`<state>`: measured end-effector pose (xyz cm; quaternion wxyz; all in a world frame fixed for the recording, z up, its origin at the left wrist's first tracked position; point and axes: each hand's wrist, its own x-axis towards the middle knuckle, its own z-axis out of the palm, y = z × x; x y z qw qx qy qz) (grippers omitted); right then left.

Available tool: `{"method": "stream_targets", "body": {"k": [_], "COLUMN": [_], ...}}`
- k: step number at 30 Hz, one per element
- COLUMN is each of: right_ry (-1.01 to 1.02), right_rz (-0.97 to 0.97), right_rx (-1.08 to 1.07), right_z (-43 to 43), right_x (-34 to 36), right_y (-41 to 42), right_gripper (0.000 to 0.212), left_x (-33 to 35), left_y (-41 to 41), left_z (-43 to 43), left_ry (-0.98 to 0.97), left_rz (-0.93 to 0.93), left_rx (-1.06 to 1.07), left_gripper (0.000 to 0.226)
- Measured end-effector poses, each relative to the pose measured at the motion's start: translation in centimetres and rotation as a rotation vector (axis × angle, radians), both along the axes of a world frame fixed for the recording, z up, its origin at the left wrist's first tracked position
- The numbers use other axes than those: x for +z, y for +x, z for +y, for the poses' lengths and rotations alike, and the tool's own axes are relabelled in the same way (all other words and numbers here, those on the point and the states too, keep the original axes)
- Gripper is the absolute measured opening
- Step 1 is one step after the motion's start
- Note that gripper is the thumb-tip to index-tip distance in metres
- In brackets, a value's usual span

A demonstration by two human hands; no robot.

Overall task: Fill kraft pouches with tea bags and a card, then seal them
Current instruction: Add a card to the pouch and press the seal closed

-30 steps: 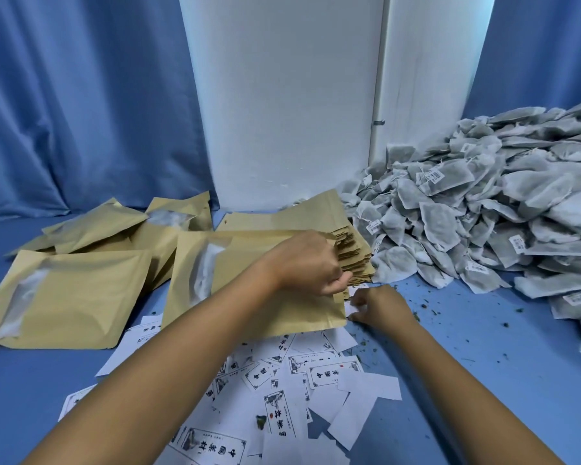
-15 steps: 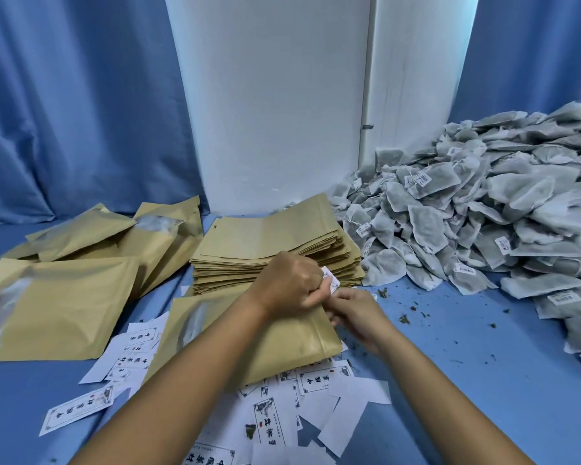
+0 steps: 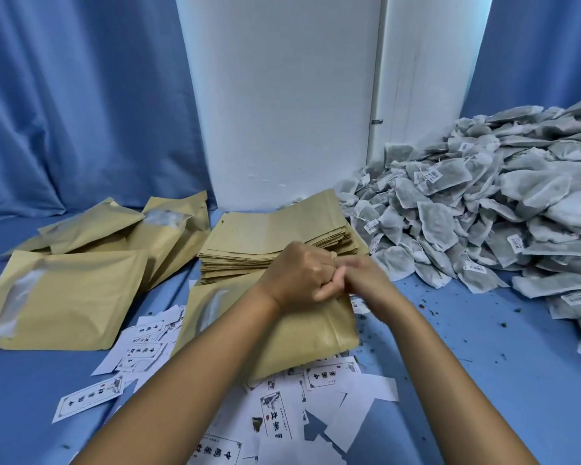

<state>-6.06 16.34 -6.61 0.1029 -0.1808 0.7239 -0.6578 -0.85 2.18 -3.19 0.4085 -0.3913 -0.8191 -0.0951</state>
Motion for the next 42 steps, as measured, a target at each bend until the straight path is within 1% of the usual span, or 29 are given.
{"method": "stream_targets", "body": {"k": [1,2,3,4,5,7,10,11,12,14,15,16,17,18,20,21,22,23,24,25,26,27,28,29,30,32,35,39,42], "right_ry": [-0.095,-0.156,-0.16,-0.104,-0.068,-0.056,0.008,-0.042,-0.147,-0.447,-0.572,-0.678,-0.801,-0.905,-1.046,-1.098,-1.132,-1.146,-1.145,-1.144,-1.133,-1.115,-1.077,-1.013,-0.93,-0.759,-0.601,-0.432,-0.445], "right_rz": [0.004,-0.04,-0.056,-0.109,-0.188,-0.311,-0.288,-0.283,-0.313,-0.44,-0.506,-0.579,-0.652,-0.704,-0.76,-0.801,-0.848,-0.885,-0.909,-0.918,-0.913,-0.899,-0.865,-0.809,-0.737,-0.588,-0.412,-0.304,-0.307], "right_rx": [-0.127,-0.241,-0.24,-0.176,-0.035,0.176,0.142,0.135,0.136,0.177,0.209,0.236,0.24,0.195,0.059,0.017,-0.018,-0.047,-0.084,-0.115,-0.137,-0.149,-0.163,-0.18,-0.207,-0.254,-0.341,-0.491,-0.502], "right_z": [0.1,0.4,0.5,0.5,0.3,0.3,-0.3,-0.5,-0.5,-0.5,-0.4,-0.5,-0.6,-0.7,-0.9,-0.8,-0.7,-0.7,-0.7,-0.6,-0.5,-0.5,-0.4,-0.3,-0.3,0.0,0.3,0.4,0.4], "right_x": [0.2,0.5,0.7,0.5,0.5,1.7,3.6,4.1,4.8,6.0,6.6,7.2,7.6,7.8,7.2,6.4,5.4,4.3,3.1,2.0,0.9,-0.1,-1.0,-1.8,-2.6,-3.7,-4.7,-5.5,-6.0], "right_y": [-0.7,-1.3,-1.5,-1.5,-1.4,-0.5,-0.2,-0.2,-0.4,-1.0,-1.3,-1.6,-1.9,-2.4,-3.4,-3.8,-4.1,-4.3,-4.7,-4.7,-4.6,-4.5,-4.4,-4.2,-4.0,-3.6,-3.6,-4.3,-4.1], "right_gripper": [0.025,0.025,0.028,0.034,0.037,0.032,0.037,0.038,0.037,0.031,0.027,0.026,0.028,0.032,0.037,0.037,0.036,0.033,0.029,0.025,0.023,0.021,0.018,0.013,0.009,0.008,0.003,0.006,0.009], "left_x": [0.3,0.6,0.8,1.0,1.0,0.8,0.8,1.1,1.7,3.4,4.1,4.4,4.3,3.8,2.2,1.0,-0.2,-1.5,-2.8,-4.1,-5.4,-6.6,-7.6,-8.4,-9.0,-9.8,-10.5,-11.1,-11.4], "left_y": [0.0,-0.1,-0.1,-0.1,-0.1,-0.1,-0.2,-0.2,-0.1,0.0,0.0,-0.1,-0.2,-0.2,-0.2,-0.3,-0.3,-0.2,0.0,0.2,0.5,0.7,0.8,0.8,0.7,0.5,0.4,0.4,0.3], "left_z": [0.0,0.1,0.5,1.1,1.7,2.5,2.6,2.5,2.4,2.0,1.7,1.2,0.6,0.2,-0.6,-1.3,-2.0,-2.7,-3.1,-3.4,-3.5,-3.4,-3.2,-2.9,-2.7,-2.6,-3.9,-4.8,-4.3], "left_ry": [0.013,0.014,0.0,-0.027,-0.066,-0.161,-0.256,-0.262,-0.254,-0.202,-0.158,-0.089,0.022,0.174,0.552,0.754,0.972,1.206,1.443,1.65,1.819,1.953,2.046,2.09,2.108,2.135,2.144,2.085,2.021], "left_rz": [0.004,0.013,0.022,0.033,0.048,0.074,0.105,0.139,0.18,0.224,0.214,0.184,0.136,0.089,-0.006,-0.115,-0.299,-0.542,-0.823,-1.103,-1.319,-1.441,-1.49,-1.501,-1.496,-1.463,-1.367,-1.299,-1.273], "left_rx": [-0.005,-0.012,-0.028,-0.052,-0.082,-0.128,-0.145,-0.146,-0.149,-0.109,-0.054,0.009,0.077,0.174,0.518,0.707,0.82,0.826,0.702,0.459,0.18,-0.066,-0.247,-0.341,-0.371,-0.365,-0.31,-0.165,-0.083], "left_gripper": [0.04,0.041,0.041,0.04,0.04,0.04,0.035,0.033,0.029,0.018,0.017,0.024,0.033,0.041,0.054,0.06,0.062,0.059,0.055,0.052,0.049,0.048,0.048,0.049,0.05,0.048,0.039,0.021,0.016]}}
